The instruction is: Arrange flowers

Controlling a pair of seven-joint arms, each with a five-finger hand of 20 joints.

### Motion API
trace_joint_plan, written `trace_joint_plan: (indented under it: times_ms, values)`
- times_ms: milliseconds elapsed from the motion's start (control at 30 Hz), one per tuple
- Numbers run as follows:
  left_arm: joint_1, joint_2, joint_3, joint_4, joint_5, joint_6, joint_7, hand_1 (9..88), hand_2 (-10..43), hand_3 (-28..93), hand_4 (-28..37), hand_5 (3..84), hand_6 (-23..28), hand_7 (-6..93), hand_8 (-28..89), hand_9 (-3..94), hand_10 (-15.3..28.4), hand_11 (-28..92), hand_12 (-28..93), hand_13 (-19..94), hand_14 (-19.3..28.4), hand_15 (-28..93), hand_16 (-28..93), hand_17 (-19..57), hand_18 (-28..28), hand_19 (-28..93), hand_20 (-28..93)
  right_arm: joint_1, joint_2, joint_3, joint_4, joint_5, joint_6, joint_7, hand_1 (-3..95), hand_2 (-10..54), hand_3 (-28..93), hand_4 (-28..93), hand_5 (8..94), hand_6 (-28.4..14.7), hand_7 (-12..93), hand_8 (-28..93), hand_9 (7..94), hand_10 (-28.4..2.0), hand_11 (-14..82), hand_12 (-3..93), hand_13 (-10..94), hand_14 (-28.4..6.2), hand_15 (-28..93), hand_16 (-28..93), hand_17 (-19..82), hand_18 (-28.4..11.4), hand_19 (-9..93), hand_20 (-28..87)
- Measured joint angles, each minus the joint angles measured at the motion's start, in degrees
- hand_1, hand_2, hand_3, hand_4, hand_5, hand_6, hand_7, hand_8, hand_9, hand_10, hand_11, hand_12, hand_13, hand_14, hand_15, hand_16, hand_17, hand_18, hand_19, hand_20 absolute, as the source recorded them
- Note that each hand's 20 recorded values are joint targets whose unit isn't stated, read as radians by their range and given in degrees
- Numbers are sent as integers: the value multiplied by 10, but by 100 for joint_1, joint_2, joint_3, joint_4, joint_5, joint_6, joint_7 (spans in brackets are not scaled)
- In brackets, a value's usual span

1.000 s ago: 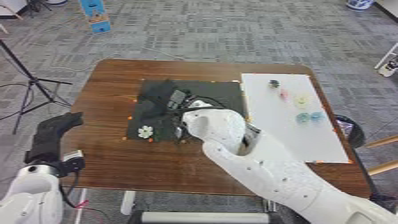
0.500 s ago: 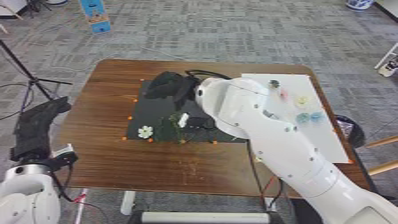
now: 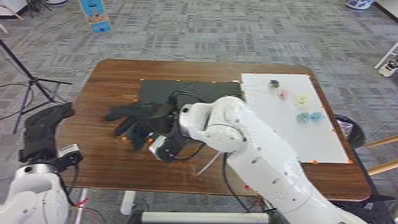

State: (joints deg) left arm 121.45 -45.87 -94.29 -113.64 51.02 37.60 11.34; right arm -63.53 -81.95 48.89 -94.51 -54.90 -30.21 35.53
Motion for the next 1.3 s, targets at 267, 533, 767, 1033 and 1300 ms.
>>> trace_joint_plan:
  times_ms: [267, 533, 767, 1033, 1300]
  values:
    - [-695, 3, 551, 121, 167, 182, -187, 321, 222, 733, -283, 550, 45, 199, -103, 550, 148, 215, 124, 356, 102, 111, -30, 92, 19, 18, 162, -259, -358, 62, 462, -1040, -583, -1644, 100, 266, 567, -221, 249, -39, 123, -79, 325, -109, 20, 64, 525, -268, 495, 286, 194, -275, 638, 584]
    - [-1147, 2, 944, 135, 387, 469, -446, 319, 231, 722, -283, 557, 55, 180, -99, 562, 158, 206, 124, 351, 106, 112, -27, 87, 17, 17, 158, -313, -804, 530, 858, -3204, -1610, -1130, 123, 258, 477, -195, 312, -99, 11, -51, 306, -113, 12, 55, 561, -254, 567, 278, 219, -283, 676, 606]
    - [-1720, -5, 1430, 240, 619, 691, -788, 315, 234, 722, -283, 558, 53, 178, -100, 566, 159, 202, 124, 351, 108, 113, -26, 86, 17, 18, 158, -294, -830, 522, 962, -3244, -1482, -692, 132, 265, 438, -181, 313, -118, 11, -57, 314, -133, 12, 44, 613, -239, 646, 276, 262, -284, 737, 654]
    - [-2315, -106, 1881, 366, 1015, 977, -1260, 310, 236, 727, -283, 555, 48, 180, -101, 563, 152, 197, 120, 353, 107, 111, -27, 85, 18, 18, 159, -219, -911, 617, 1025, -3442, -1414, -455, 133, 261, 418, -165, 325, -129, 23, -64, 326, -142, 17, 41, 626, -231, 714, 276, 282, -284, 778, 691]
    - [-2813, -233, 2336, 553, 1457, 1295, -1895, 311, 232, 730, -283, 551, 44, 179, -101, 556, 148, 195, 116, 352, 106, 104, -27, 86, 23, 19, 159, -52, -871, 506, 1024, -3537, -1428, -200, 148, 251, 405, -157, 338, -137, 35, -72, 336, -149, 19, 42, 641, -222, 742, 276, 298, -284, 808, 700]
